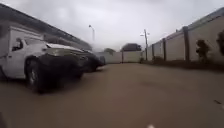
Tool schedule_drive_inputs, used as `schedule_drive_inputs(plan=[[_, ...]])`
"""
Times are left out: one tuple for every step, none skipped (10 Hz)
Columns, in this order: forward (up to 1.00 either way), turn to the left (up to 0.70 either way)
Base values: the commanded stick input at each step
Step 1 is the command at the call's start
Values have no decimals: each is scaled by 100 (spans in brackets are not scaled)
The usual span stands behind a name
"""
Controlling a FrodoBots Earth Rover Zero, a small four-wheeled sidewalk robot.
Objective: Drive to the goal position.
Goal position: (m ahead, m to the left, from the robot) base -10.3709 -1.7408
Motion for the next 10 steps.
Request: schedule_drive_inputs(plan=[[70, 0], [70, 0], [70, 0], [70, 0], [70, 0], [70, 0], [70, 0], [70, 0], [70, 0], [70, 0]])
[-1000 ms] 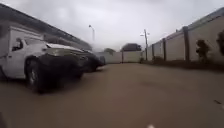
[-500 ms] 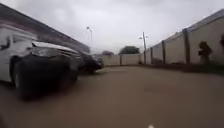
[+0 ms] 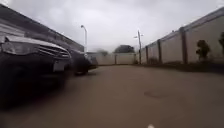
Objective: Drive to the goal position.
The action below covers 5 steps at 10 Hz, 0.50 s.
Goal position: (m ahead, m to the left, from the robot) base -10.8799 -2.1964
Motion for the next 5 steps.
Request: schedule_drive_inputs(plan=[[70, 0], [70, 0], [70, 0], [70, -18], [70, -33]])
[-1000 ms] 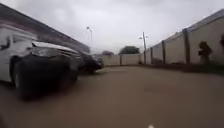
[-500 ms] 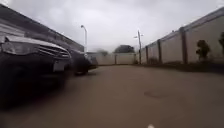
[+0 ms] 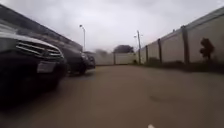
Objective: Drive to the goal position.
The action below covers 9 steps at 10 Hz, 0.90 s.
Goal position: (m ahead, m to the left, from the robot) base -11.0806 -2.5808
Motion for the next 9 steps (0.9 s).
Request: schedule_drive_inputs(plan=[[70, -33], [70, 0], [70, 0], [70, 0], [70, 0], [70, 0], [70, 0], [70, 0], [70, 0]])
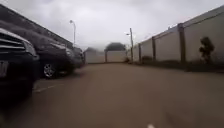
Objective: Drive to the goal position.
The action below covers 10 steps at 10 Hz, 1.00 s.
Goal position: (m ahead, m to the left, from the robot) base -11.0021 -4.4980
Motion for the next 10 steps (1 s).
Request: schedule_drive_inputs(plan=[[70, 0], [70, 0], [70, 0], [70, 0], [70, 0], [70, 0], [70, 0], [70, 0], [70, 0], [70, 0]])
